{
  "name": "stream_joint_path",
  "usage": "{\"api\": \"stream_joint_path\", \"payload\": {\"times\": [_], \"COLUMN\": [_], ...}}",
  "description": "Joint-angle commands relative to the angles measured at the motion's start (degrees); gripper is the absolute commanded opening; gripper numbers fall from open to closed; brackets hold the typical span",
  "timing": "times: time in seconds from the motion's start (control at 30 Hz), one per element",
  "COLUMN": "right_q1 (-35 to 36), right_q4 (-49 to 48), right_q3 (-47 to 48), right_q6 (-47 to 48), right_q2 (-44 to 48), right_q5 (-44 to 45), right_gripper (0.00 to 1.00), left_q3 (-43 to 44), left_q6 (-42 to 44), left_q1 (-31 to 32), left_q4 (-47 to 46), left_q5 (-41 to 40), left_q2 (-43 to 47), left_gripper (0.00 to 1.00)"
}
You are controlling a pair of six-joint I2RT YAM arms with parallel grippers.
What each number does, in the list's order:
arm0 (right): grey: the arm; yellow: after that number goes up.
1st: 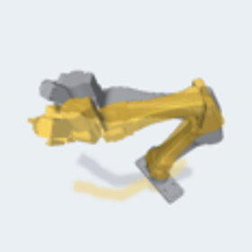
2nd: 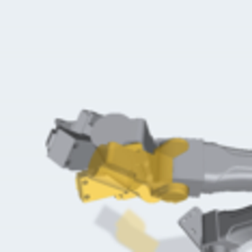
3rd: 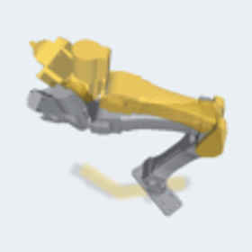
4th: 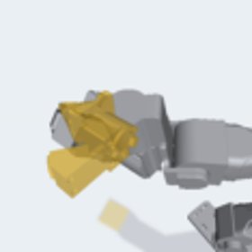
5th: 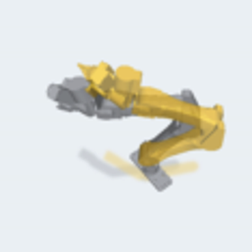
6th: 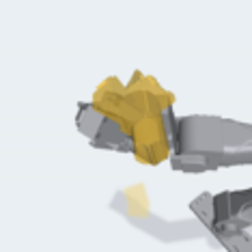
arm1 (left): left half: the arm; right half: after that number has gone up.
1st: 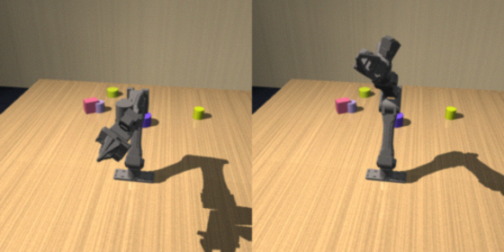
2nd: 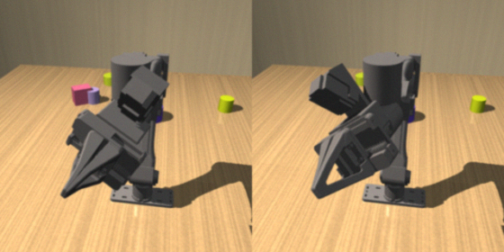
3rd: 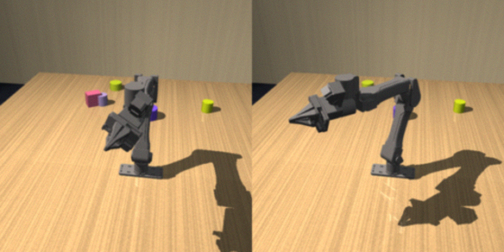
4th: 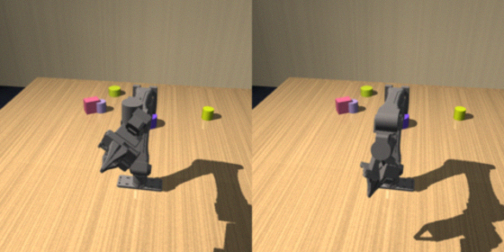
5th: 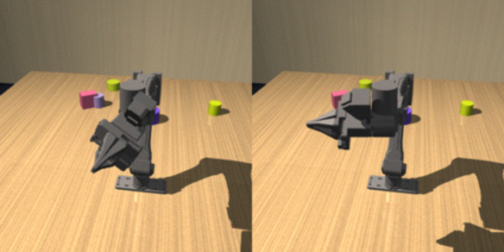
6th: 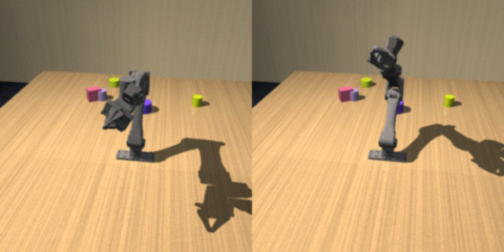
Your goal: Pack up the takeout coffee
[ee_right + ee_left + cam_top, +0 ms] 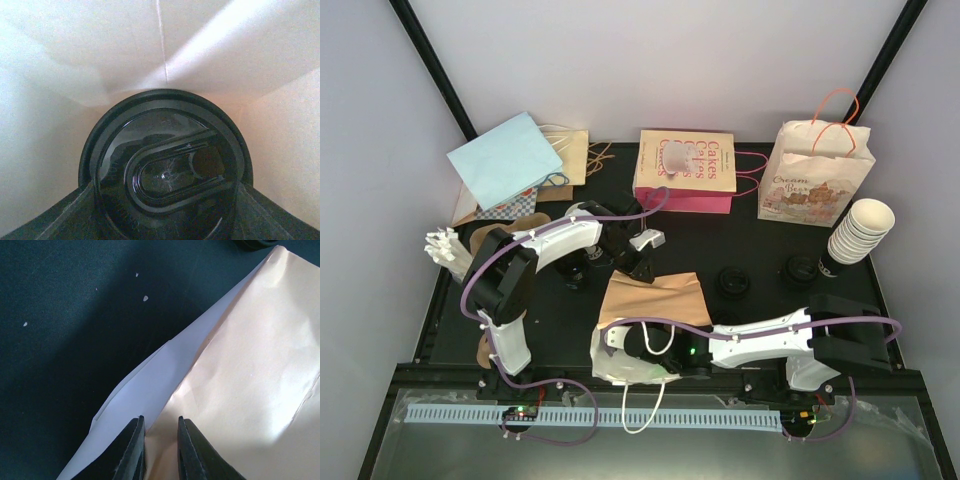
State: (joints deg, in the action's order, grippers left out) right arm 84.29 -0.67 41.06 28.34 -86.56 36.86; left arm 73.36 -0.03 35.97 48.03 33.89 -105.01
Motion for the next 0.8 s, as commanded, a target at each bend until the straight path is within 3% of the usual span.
{"api": "stream_joint_path", "payload": {"times": [0.0, 0.4, 0.77], "right_q1": [-4.9, -5.3, -5.4], "right_q4": [20.6, 21.6, 28.9], "right_q3": [-5.7, -5.4, -5.1], "right_q6": [-2.4, -2.4, -6.8], "right_q2": [-8.1, -6.8, -6.2], "right_q5": [-7.7, -7.0, -8.8], "right_gripper": [0.40, 0.41, 0.43], "left_q3": [-2.5, -2.4, -1.4], "left_q6": [-0.3, -0.4, -0.1], "left_q1": [2.0, 2.0, 1.9], "left_q4": [8.7, 8.7, 9.4], "left_q5": [7.8, 7.9, 7.7], "left_q2": [0.6, 0.7, 0.2], "left_gripper": [0.20, 0.20, 0.20]}}
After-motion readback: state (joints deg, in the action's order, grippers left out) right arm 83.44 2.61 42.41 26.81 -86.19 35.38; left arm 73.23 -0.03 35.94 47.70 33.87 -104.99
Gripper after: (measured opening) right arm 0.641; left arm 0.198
